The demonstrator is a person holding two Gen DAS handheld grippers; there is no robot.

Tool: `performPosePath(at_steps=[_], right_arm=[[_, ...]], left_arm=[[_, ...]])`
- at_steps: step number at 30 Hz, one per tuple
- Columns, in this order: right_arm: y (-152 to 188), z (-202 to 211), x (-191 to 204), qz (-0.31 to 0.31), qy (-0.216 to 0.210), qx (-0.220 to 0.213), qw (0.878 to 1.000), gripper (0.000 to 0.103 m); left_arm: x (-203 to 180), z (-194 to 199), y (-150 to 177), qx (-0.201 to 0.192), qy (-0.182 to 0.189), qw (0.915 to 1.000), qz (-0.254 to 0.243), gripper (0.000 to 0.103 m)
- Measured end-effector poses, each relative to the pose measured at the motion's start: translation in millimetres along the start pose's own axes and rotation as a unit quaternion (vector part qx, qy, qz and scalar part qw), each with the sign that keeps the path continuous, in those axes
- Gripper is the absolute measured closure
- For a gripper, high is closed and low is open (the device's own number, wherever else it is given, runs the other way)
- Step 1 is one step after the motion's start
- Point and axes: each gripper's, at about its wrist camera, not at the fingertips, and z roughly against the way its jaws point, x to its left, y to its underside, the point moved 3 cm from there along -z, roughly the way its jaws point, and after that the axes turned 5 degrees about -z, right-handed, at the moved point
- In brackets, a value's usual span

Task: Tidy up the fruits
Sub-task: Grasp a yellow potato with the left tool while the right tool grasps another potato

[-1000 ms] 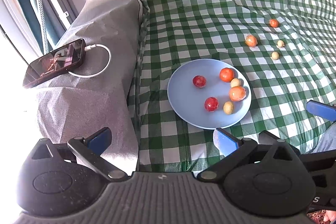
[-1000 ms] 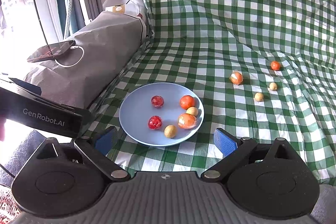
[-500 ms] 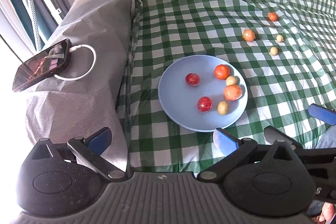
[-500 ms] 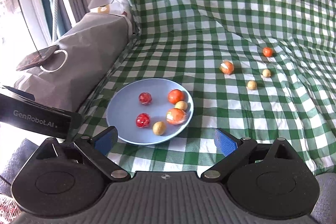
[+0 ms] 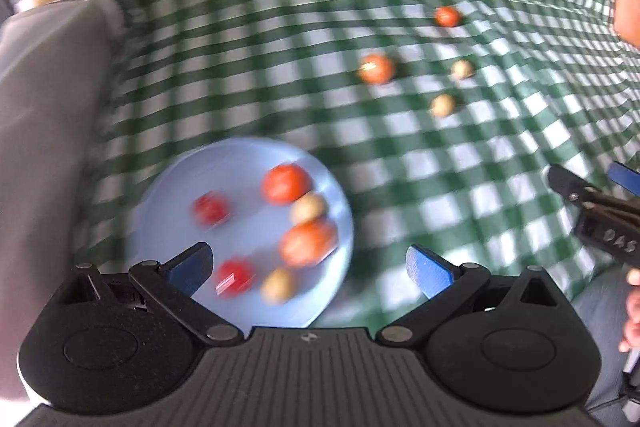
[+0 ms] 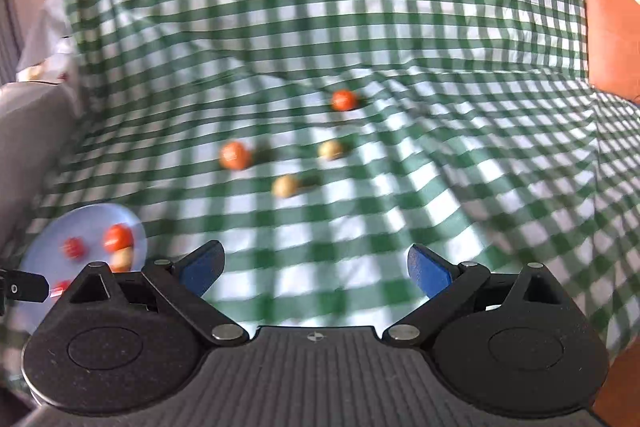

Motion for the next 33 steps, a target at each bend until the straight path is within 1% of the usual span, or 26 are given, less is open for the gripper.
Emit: performPosePath(at_steps=[3,7,11,13,15,18,20,21,22,23,25,26,27,28,29,30,32,33], right_arm=[[-14.4,-38.8,-21.0,0.025,0.0,-0.011,1.0,0.005],[-34.5,-99.8,-39.7,0.063,-0.008,-0.019,0.998,0.005],[-51.7,-161.1,-53.0,0.091,-0.033,-0.003,0.995,0.005],[-59.2,-185.7,-59.0,0.098,-0.045,0.005,0.994,0.006],[-66.5,-206.9,-63.4,0.094,-0.056,0.012,0.994,0.006],[-76.5,-224.2,-64.4,0.073,-0.092,0.013,0.993,0.006],[-78.8,-233.0,-59.3,0.089,-0.102,0.008,0.991,0.009],[-78.7,-236.7,-56.0,0.102,-0.108,0.006,0.989,0.014],[-78.4,-240.2,-51.9,0.119,-0.112,0.006,0.987,0.018],[-77.8,-242.5,-48.3,0.133,-0.115,0.006,0.984,0.02],[-77.9,-246.3,-40.5,0.155,-0.126,0.008,0.98,0.035],[-77.3,-249.5,-37.5,0.164,-0.131,0.009,0.978,0.039],[-77.4,-252.4,-34.8,0.171,-0.134,0.008,0.976,0.047],[-76.6,-250.0,-32.3,0.177,-0.136,0.004,0.975,0.063],[-76.3,-248.2,-30.3,0.18,-0.138,0.001,0.974,0.072],[-77.5,-248.2,-30.2,0.176,-0.133,-0.001,0.975,0.076],[-78.3,-246.0,-32.6,0.163,-0.119,-0.002,0.979,0.076],[-78.3,-245.1,-34.7,0.159,-0.105,-0.004,0.982,0.076]], left_arm=[[-32.1,-38.5,-35.4,-0.008,0.026,0.9995,-0.017,0.0],[-71.4,-99.1,-80.5,-0.014,0.031,0.9977,-0.058,0.0],[-94.1,-145.5,-110.0,-0.012,0.035,0.9958,-0.084,0.001],[-95.5,-159.2,-118.8,-0.016,0.038,0.9956,-0.084,0.001],[-91.5,-166.1,-123.8,-0.022,0.06,0.9955,-0.071,0.001],[-86.1,-168.8,-126.5,-0.039,0.082,0.9943,-0.056,0.001],[-89.6,-169.5,-126.6,-0.05,0.091,0.9921,-0.072,0.002],[-93.4,-170.0,-126.3,-0.055,0.091,0.9906,-0.086,0.004],[-97.2,-170.7,-125.4,-0.061,0.093,0.9886,-0.102,0.008],[-101.3,-172.5,-124.3,-0.063,0.093,0.9866,-0.118,0.016],[-106.2,-175.5,-123.3,-0.06,0.099,0.9842,-0.134,0.029],[-108.1,-174.7,-124.6,-0.072,0.101,0.983,-0.136,0.052],[-109.7,-174.0,-126.0,-0.079,0.108,0.9811,-0.14,0.068],[-111.3,-172.9,-128.6,-0.078,0.113,0.98,-0.144,0.076],[-111.1,-172.1,-130.4,-0.077,0.117,0.9805,-0.138,0.076],[-109.8,-170.0,-130.7,-0.08,0.122,0.9806,-0.131,0.076],[-108.2,-165.5,-130.2,-0.082,0.115,0.981,-0.133,0.076],[-105.9,-162.4,-129.2,-0.08,0.116,0.9812,-0.132,0.076]])
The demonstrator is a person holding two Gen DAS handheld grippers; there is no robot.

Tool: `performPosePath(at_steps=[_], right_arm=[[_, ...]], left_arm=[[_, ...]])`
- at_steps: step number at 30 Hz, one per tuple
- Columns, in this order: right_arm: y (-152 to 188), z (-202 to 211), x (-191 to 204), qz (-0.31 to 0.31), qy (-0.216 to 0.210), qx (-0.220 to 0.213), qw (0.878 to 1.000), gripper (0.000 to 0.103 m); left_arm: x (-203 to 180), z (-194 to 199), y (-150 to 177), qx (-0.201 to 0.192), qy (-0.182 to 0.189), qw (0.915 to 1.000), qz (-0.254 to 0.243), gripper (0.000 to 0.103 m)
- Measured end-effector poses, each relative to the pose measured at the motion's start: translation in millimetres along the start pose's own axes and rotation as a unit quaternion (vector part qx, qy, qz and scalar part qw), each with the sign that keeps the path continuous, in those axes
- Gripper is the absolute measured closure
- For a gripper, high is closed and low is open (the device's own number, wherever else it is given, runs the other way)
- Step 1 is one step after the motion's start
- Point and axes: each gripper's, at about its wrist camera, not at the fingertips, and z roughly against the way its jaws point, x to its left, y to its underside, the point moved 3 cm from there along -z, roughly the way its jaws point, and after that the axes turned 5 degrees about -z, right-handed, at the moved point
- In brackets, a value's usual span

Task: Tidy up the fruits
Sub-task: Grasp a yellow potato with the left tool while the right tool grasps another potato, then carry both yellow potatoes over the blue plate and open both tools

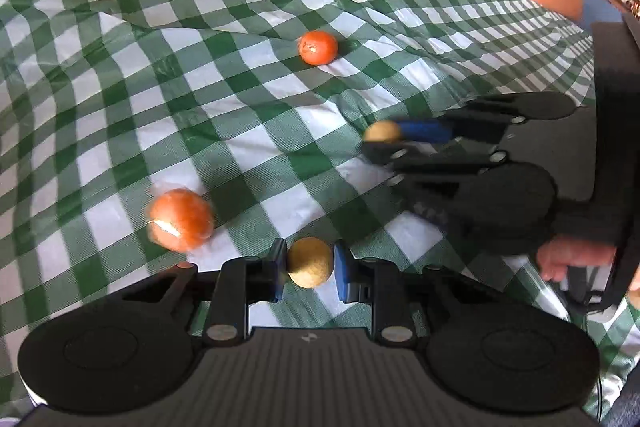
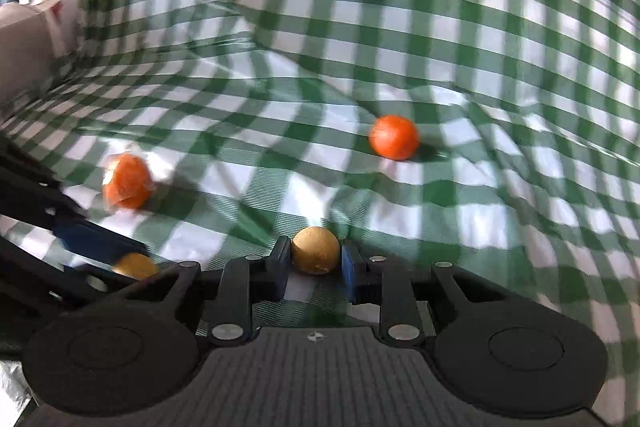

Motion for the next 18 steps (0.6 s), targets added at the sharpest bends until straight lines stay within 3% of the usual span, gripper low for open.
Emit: performPosePath(at_steps=[3,9,13,18], right_arm=[[1.9,9.0,-9.9,-0.026,0.038,-0.001,0.999,0.076],[16.4,66.2,-19.0,-0.092,0.081,-0.003,0.992,0.076],[24.4,117.2,1.6,-0.121,0.085,-0.01,0.989,0.075],[28.2,177.2,48.1,-0.134,0.059,-0.021,0.989,0.075]], left_arm=[[3.1,19.0,5.7,0.009,-0.013,0.9999,0.003,0.076],[8.5,75.1,27.8,0.047,-0.044,0.9973,0.035,0.076],[8.4,119.8,52.0,0.079,-0.078,0.9924,0.052,0.076],[12.1,175.6,86.8,0.085,-0.103,0.9888,0.066,0.076]])
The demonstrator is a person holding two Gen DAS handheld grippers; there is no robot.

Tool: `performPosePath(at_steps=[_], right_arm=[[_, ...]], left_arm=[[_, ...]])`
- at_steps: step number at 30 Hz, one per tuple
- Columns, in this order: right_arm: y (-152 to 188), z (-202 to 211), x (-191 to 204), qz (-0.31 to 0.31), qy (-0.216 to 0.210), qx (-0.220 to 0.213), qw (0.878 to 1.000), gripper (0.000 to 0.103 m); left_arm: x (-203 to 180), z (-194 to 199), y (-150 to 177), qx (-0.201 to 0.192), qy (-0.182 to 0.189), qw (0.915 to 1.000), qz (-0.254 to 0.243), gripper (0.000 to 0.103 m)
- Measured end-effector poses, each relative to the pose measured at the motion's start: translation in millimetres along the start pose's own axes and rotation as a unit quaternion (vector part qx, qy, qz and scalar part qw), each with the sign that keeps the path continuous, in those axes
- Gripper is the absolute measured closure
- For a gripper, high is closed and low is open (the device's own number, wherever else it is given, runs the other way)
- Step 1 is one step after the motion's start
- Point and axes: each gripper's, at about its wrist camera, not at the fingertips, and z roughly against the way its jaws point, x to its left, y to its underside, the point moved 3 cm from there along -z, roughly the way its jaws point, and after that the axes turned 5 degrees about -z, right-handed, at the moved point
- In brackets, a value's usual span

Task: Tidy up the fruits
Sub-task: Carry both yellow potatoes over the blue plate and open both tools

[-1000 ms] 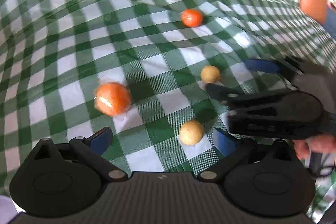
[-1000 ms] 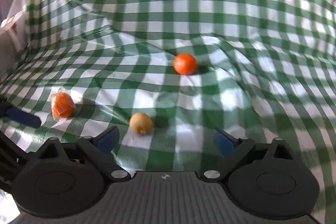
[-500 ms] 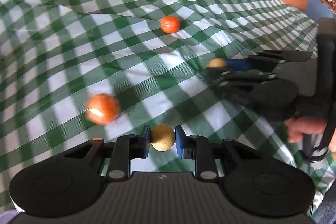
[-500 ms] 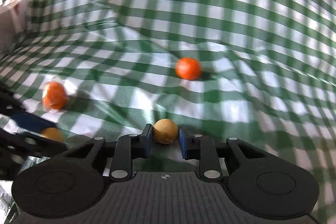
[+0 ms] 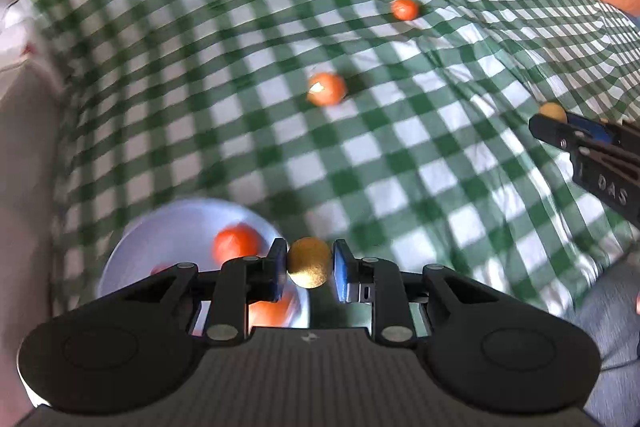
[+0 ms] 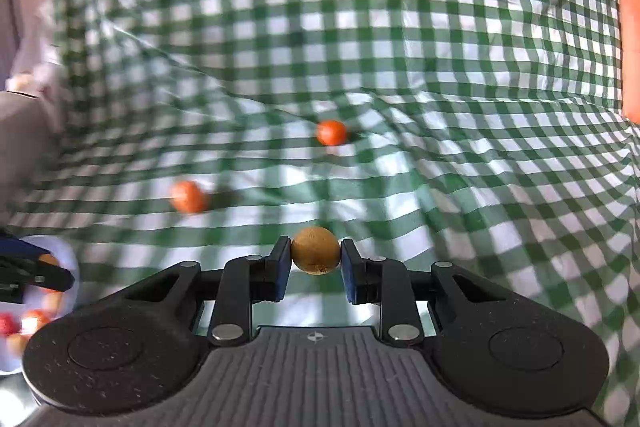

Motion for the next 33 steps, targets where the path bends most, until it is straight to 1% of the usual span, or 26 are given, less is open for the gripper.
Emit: performPosePath(at_steps=[3,6,9,13,16,21,24,27,33], right_arm=[[8.9,32.7,33.9,0.004,-0.027,0.007,1.0,0.075],[17.4,59.9,68.8,0.012,-0.057,0.019,0.998,0.075],[29.1,86.8,106.1,0.021,-0.097,0.027,0.995,0.075],[41.1,116.7,151.3,0.053,-0.134,0.035,0.989,0.075],[50.3,139.1,179.1,0.082,-0.153,0.037,0.984,0.075],[68.8,161.4,211.8,0.122,-0.164,0.048,0.978,0.075],[73.1,170.1,224.0,0.149,-0.165,0.046,0.974,0.075],[73.1,175.5,230.3,0.164,-0.162,0.04,0.972,0.075],[73.6,175.1,235.0,0.172,-0.156,0.043,0.972,0.075]], left_arm=[[15.1,26.1,23.8,0.003,-0.005,0.9998,0.019,0.076],[31.8,51.4,49.4,0.01,-0.027,0.9991,0.031,0.076],[50.8,74.2,76.9,0.007,-0.043,0.998,0.045,0.076],[75.8,96.2,112.1,0.013,-0.055,0.9957,0.073,0.076],[90.2,107.1,133.2,0.014,-0.06,0.9938,0.092,0.076],[105.0,118.1,156.0,0.01,-0.064,0.9916,0.112,0.076],[108.7,119.3,160.9,0.007,-0.059,0.991,0.12,0.076],[111.0,122.2,162.1,0.0,-0.056,0.9907,0.124,0.076],[112.4,121.8,162.3,-0.004,-0.052,0.9903,0.129,0.076]])
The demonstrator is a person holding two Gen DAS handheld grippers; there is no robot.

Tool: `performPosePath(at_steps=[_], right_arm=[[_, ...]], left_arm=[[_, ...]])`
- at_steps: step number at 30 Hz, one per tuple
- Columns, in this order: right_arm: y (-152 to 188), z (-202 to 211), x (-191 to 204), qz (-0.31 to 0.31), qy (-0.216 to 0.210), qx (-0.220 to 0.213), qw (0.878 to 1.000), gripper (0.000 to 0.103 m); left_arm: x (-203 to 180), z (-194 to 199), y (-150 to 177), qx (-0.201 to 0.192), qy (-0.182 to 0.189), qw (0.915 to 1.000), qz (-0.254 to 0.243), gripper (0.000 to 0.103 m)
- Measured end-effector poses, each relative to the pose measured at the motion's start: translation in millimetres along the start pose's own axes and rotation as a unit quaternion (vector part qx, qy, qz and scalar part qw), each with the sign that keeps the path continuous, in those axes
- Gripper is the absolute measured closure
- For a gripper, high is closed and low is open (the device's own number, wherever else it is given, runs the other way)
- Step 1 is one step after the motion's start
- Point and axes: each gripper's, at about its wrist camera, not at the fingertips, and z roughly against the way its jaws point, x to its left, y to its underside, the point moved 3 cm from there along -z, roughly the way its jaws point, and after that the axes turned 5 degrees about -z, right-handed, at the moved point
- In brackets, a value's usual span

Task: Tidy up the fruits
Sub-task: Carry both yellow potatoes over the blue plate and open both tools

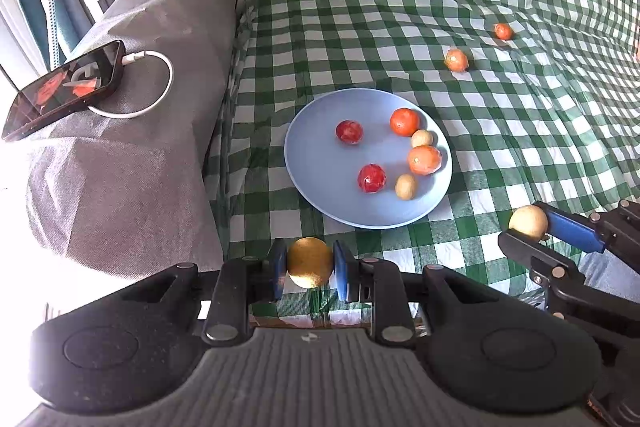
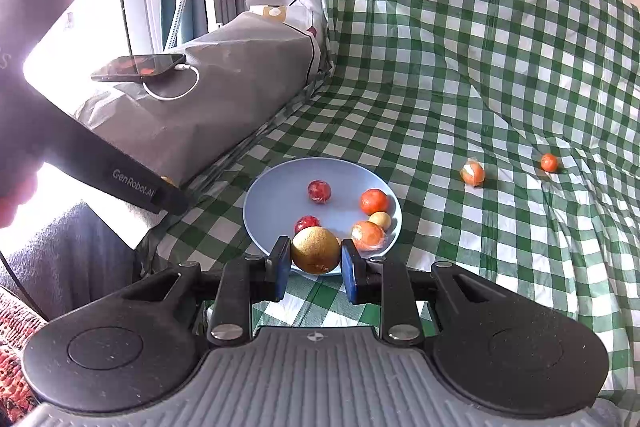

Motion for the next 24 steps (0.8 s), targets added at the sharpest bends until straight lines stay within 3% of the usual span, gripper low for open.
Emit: performPosePath(at_steps=[12,24], right_arm=[[0.9,-16.1,-8.1,-0.003,0.006,0.018,1.0,0.075],[-22.6,-82.4,-28.2,-0.003,0.024,0.035,0.999,0.075]], left_arm=[[-1.4,-20.8,-8.3,0.014,0.002,0.9999,0.001,0.076],[-2.3,-76.5,-63.2,0.006,0.001,1.0,-0.005,0.076]])
